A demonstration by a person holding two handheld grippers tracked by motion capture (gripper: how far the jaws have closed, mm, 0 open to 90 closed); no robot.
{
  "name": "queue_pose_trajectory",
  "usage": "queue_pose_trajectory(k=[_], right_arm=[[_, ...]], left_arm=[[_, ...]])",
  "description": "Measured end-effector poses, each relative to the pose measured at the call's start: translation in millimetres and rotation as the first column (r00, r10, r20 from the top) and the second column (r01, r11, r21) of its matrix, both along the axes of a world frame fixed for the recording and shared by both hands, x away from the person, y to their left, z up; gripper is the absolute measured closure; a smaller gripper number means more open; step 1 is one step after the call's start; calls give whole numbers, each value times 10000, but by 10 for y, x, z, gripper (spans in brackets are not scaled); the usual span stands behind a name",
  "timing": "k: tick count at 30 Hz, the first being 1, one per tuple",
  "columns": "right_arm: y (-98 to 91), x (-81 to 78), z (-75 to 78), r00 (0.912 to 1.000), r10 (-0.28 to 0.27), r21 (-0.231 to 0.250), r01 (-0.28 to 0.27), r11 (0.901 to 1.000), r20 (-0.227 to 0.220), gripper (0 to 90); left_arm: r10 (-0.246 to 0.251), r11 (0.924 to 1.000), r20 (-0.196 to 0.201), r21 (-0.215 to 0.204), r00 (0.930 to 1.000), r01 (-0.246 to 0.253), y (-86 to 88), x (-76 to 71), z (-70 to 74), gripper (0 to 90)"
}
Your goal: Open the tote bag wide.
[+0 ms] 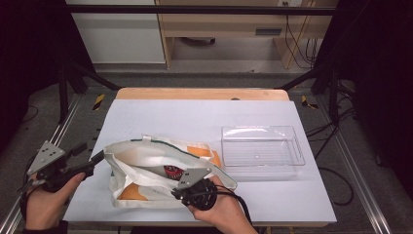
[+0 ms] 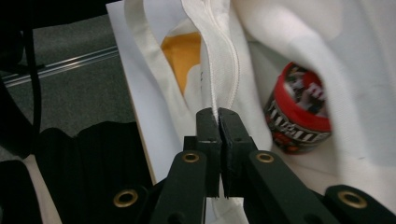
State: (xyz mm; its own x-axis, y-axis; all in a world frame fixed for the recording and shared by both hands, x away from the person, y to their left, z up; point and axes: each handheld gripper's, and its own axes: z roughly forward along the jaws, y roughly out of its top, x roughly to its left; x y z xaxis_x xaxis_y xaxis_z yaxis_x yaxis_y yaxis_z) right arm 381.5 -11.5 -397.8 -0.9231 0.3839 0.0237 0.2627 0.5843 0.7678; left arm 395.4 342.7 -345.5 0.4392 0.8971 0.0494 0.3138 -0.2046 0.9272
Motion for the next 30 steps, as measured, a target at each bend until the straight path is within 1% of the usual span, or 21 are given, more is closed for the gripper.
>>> queue_pose_trajectory(k=[1, 2, 6, 7, 8, 9, 10, 12, 15, 17, 18, 19, 21, 23, 24, 25, 26, 27, 28, 29, 30], right_arm=[[-4, -3, -28, 10000, 24, 83, -23, 10000, -80, 886], [-6, -3, -50, 9999, 23, 134, -21, 9999, -113, 886], [-15, 6, -145, 9994, 217, 90, -214, 9997, -253, 869], [-11, 4, -147, 9994, 235, 6, -235, 9997, -237, 844], [-9, 2, -138, 9994, 293, -6, -293, 9996, -202, 805], [-7, -1, -121, 9995, 284, -9, -285, 9996, -150, 749], [1, -7, -94, 9998, 183, -88, -183, 9998, -14, 677], [19, -23, -51, 9998, 31, -107, -30, 9999, 174, 566], [96, -47, 24, 9993, 128, -20, -127, 9999, 348, 451], [195, -50, 66, 9986, 166, -197, -157, 9997, 504, 398], [243, -34, 70, 9985, 144, -226, -132, 9997, 533, 401], [303, -3, 61, 9987, 159, -348, -142, 9993, 493, 404], [338, 17, 52, 9988, 153, -450, -132, 9989, 472, 410], [425, 89, 24, 9995, 165, -692, -145, 9975, 285, 473], [509, 153, -3, 9997, 125, -924, -106, 9957, 192, 559], [509, 153, -3, 9997, 125, -924, -106, 9957, 192, 559], [567, 204, -28, 9998, 152, -1167, -137, 9931, 126, 652], [567, 204, -28, 9998, 152, -1167, -137, 9931, 126, 652], [585, 219, -35, 9998, 153, -1167, -139, 9931, 116, 684], [607, 239, -49, 9998, 194, -1143, -180, 9933, 110, 751], [607, 239, -49, 9998, 194, -1143, -180, 9933, 110, 751]], left_arm=[[-308, 9983, -151, 495, 9994, 315, -103, 62, 80, 344], [-473, 9961, -236, 731, 9986, 489, -163, 102, 115, 345], [-1268, 9775, -664, 1610, 9897, 1361, -393, 286, 210, 343], [-1268, 9775, -664, 1610, 9897, 1361, -393, 286, 210, 343], [-1560, 9666, -883, 1915, 9838, 1705, -482, 383, 237, 339], [-1560, 9666, -883, 1915, 9838, 1705, -482, 383, 237, 339], [-1725, 9600, -1080, 2043, 9791, 1917, -549, 475, 243, 339], [-1821, 9552, -1296, 2119, 9747, 2067, -578, 537, 230, 339], [-2119, 9406, -1753, 2304, 9614, 2493, -609, 635, 191, 340], [-2167, 9385, -1853, 2308, 9585, 2568, -617, 660, 183, 346], [-2296, 9325, -1839, 2396, 9558, 2701, -627, 689, 180, 352], [-2373, 9277, -2130, 2398, 9478, 2862, -648, 706, 170, 358], [-2484, 9185, -2310, 2523, 9407, 3045, -674, 740, 156, 365], [-2578, 9050, -2633, 2712, 9296, 3278, -709, 771, 141, 408], [-2630, 8977, -2770, 2809, 9242, 3396, -727, 784, 135, 462], [-2717, 8892, -2921, 2882, 9170, 3553, -741, 799, 131, 462], [-2703, 8844, -3021, 2974, 9142, 3598, -757, 809, 132, 530], [-2695, 8847, -3007, 2979, 9149, 3585, -776, 817, 133, 530], [-2698, 8814, -3042, 3040, 9136, 3615, -796, 824, 136, 570], [-2621, 8727, -3209, 3238, 9101, 3655, -835, 839, 146, 637], [-2621, 8727, -3209, 3238, 9101, 3655, -835, 839, 146, 679]])
